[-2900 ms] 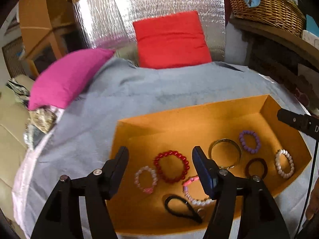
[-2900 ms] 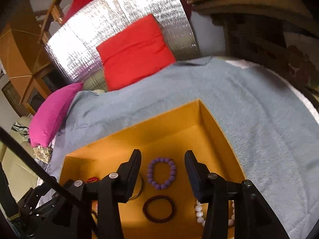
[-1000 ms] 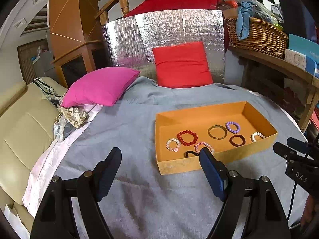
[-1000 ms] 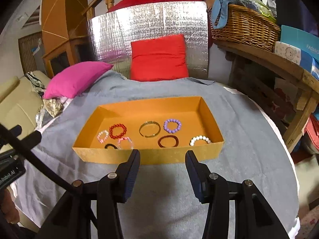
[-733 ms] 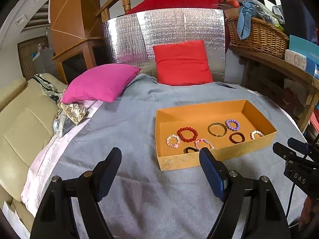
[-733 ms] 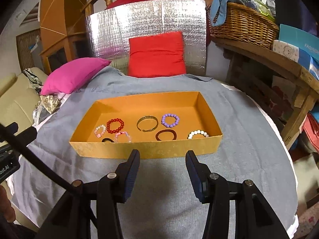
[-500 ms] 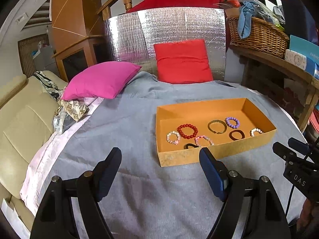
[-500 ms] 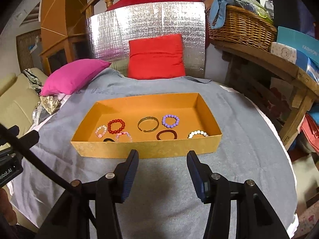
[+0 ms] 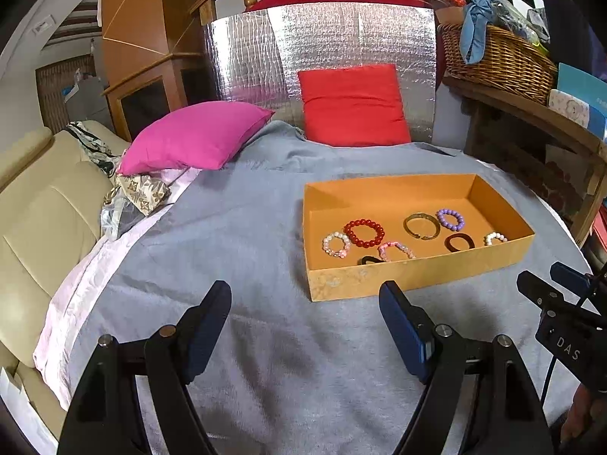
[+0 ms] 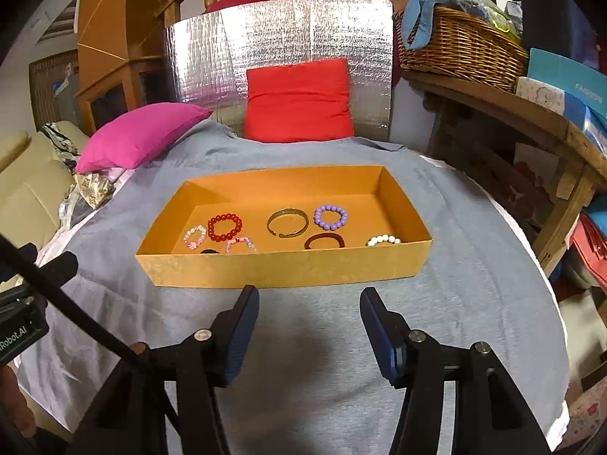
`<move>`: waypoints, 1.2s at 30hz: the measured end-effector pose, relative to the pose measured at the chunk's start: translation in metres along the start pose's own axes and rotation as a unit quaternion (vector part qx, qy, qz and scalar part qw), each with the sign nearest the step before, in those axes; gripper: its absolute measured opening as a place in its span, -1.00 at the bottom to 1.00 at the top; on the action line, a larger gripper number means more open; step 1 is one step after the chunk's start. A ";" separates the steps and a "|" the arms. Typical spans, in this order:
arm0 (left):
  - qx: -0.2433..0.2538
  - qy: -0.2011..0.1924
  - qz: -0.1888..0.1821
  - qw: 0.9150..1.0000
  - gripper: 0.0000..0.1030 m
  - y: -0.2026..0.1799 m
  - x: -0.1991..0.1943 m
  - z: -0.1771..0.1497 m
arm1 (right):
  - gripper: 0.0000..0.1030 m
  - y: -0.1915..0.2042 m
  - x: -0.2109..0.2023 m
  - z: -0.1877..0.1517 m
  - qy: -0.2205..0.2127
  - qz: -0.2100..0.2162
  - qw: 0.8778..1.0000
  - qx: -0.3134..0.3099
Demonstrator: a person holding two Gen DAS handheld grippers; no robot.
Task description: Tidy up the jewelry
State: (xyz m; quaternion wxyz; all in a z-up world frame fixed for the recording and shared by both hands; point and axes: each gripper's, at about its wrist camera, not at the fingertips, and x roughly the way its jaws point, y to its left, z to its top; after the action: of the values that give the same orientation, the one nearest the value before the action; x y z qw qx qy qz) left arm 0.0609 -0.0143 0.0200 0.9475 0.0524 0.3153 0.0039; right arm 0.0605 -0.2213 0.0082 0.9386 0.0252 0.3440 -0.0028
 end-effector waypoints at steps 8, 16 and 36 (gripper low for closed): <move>0.006 0.005 0.000 1.000 0.57 0.000 0.014 -0.006 | 0.20 0.002 0.012 -0.001 0.008 -0.005 1.000 0.003; 0.000 0.014 0.005 1.000 0.57 0.001 0.025 -0.007 | 0.25 0.001 0.017 0.002 0.013 -0.011 1.000 0.002; -0.020 -0.023 0.018 0.999 0.57 -0.026 -0.003 0.084 | 0.41 -0.033 -0.001 0.086 0.007 -0.028 0.999 0.028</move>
State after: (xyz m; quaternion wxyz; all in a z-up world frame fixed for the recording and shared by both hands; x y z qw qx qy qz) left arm 0.1081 -0.0484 0.0861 0.9553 0.0395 0.2919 0.0258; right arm 0.1146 -0.2581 0.0730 0.9345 0.0419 0.3514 -0.0387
